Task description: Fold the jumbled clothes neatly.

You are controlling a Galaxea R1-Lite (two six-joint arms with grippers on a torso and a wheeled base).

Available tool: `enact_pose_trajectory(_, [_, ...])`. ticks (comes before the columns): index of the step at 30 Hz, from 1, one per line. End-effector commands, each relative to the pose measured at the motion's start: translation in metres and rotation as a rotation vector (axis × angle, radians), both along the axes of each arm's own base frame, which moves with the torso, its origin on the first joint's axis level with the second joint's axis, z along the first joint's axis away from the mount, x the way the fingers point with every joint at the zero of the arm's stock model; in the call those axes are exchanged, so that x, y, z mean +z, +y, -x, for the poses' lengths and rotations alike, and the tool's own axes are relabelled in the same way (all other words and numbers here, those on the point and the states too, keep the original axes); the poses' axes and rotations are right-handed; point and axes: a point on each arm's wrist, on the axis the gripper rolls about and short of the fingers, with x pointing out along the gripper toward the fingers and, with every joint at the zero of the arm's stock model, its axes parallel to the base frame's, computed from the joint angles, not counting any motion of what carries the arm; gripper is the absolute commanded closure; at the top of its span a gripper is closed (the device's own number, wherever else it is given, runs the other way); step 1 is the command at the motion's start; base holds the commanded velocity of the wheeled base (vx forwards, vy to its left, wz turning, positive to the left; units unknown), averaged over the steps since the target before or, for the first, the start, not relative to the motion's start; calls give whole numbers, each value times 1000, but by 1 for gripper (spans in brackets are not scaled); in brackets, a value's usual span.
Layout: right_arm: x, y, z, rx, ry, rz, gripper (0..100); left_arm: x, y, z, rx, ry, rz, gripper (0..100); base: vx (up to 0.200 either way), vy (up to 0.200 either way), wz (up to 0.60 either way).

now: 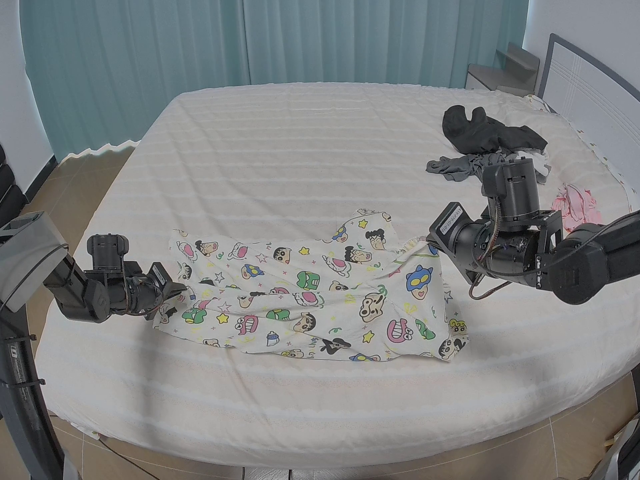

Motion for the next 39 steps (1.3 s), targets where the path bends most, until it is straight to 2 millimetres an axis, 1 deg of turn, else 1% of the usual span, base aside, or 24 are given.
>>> enact_pose_trajectory(1, [0,-1,0,-2,1,1,100,10,4,3,10,-19,-2,100,0,0,0])
enact_pose_trajectory(5, [2,-2,0,-4,-5,-2,100,20,5,5,15,-44,-4,100,0,0,0])
enact_pose_trajectory(11, [2,-2,1,-4,-6,-3,100,26,6,6,20,-58,-7,100,0,0,0])
enact_pose_trajectory(22, [10,-6,3,-11,-26,-14,100,38,22,9,58,-91,-12,100,0,0,0])
enact_pose_trajectory(24, [11,-7,3,-13,-28,-15,100,44,26,12,70,-102,-14,100,0,0,0])
enact_pose_trajectory(29, [9,-7,4,-13,-24,-12,100,48,29,18,81,-103,-15,100,0,0,0])
enact_pose_trajectory(34, [13,-7,6,-11,-32,-17,100,57,33,24,95,-122,-13,100,0,0,0])
enact_pose_trajectory(38, [12,-8,6,-11,-31,-15,100,58,33,26,84,-123,-6,100,0,0,0])
enact_pose_trajectory(39, [11,-8,6,-11,-25,-12,100,54,33,26,80,-110,-3,100,0,0,0])
